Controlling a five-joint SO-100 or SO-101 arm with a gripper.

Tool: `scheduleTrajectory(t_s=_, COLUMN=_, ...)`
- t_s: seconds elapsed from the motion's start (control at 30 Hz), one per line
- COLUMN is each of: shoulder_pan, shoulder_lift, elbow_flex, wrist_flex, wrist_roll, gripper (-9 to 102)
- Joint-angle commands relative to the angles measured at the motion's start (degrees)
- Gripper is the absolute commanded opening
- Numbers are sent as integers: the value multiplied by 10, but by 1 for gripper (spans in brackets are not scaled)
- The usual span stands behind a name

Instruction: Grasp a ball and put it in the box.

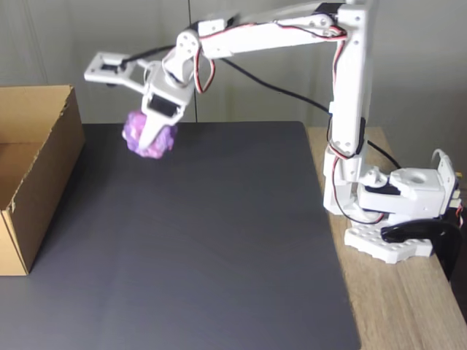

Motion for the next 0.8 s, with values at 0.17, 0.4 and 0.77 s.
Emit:
scheduleTrajectory(t_s=0.17, shoulder_pan=-36, shoulder_lift=85, elbow_flex=-128, wrist_flex=69, wrist_roll=-4, gripper=16)
scheduleTrajectory(t_s=0.4, shoulder_pan=-83, shoulder_lift=55, elbow_flex=-299, wrist_flex=127, wrist_roll=-13, gripper=16)
scheduleTrajectory(t_s=0.77, shoulder_pan=-166, shoulder_lift=-65, elbow_flex=-557, wrist_flex=141, wrist_roll=-27, gripper=17)
